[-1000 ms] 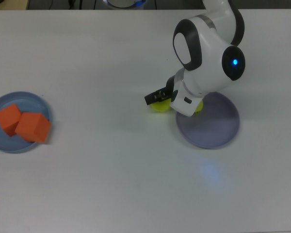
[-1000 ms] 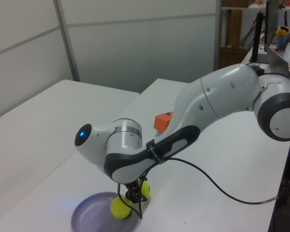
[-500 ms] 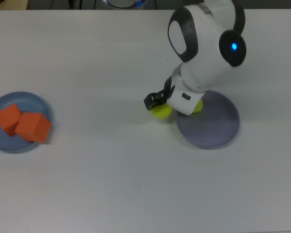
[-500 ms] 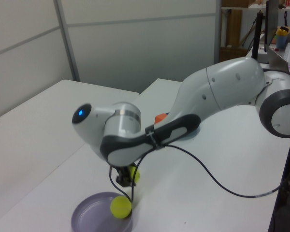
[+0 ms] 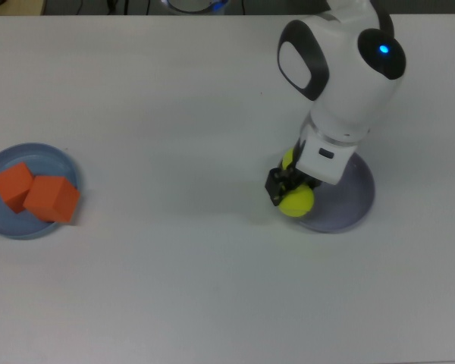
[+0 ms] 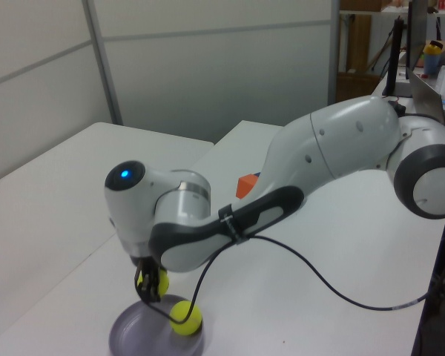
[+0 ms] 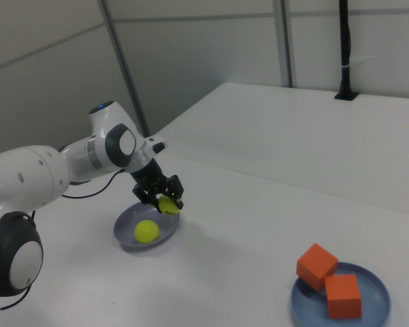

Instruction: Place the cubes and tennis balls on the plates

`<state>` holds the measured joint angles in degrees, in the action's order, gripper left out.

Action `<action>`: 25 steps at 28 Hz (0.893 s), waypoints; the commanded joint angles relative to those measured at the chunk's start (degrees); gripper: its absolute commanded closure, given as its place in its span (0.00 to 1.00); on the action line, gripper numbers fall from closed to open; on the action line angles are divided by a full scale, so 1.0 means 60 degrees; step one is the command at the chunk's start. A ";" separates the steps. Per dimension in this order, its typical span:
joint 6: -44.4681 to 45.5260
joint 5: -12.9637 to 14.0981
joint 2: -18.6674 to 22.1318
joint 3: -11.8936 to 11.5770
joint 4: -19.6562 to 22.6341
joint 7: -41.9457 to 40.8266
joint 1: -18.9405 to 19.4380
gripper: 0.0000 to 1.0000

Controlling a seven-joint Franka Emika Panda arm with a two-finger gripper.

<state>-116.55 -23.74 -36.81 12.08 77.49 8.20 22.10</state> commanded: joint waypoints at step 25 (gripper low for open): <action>0.3266 0.1919 0.3043 -0.0856 0.0078 -0.0502 -0.0197 0.00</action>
<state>-101.50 -15.61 -24.53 10.28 75.82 9.10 22.23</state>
